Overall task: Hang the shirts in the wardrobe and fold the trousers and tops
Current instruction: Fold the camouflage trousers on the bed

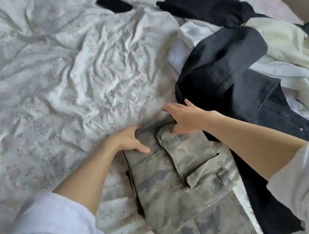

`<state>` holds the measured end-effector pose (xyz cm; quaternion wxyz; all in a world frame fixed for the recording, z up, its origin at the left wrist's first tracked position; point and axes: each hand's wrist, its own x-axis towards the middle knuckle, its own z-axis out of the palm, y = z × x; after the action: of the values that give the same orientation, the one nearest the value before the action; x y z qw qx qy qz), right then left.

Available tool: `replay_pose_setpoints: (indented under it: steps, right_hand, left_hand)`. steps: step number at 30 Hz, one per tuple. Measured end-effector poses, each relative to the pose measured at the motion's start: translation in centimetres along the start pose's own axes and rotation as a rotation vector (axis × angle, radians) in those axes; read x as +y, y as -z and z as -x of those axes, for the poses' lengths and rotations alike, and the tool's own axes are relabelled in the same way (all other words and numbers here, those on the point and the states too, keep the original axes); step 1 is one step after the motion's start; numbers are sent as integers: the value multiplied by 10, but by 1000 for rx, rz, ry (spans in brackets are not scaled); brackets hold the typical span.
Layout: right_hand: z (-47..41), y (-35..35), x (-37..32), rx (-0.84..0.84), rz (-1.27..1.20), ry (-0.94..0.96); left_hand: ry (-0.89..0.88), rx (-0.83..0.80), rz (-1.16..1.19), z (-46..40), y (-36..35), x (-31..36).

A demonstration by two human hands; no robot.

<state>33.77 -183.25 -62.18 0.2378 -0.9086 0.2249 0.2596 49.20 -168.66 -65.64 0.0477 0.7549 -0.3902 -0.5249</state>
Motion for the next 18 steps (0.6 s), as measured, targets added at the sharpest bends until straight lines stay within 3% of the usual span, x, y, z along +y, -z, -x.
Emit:
replay_pose_setpoints:
  steps: [3, 5, 10, 16, 18]
  right_hand:
    - [-23, 7, -3, -233, 67, -42]
    - [-25, 6, -7, -292, 148, -56]
    - [-1, 7, -17, -25, 390, 146]
    - [19, 50, -34, 169, 319, 186]
    - [9, 77, -43, 305, 311, 185]
  left_hand:
    - [-1, -81, -106, -8, 4, 2]
    - [7, 16, -171, -3, -3, 5]
    - [-114, 498, -460, 33, -29, 14]
    - [-211, 613, -404, 65, 10, 28]
    - [-215, 721, -380, 66, 44, 35]
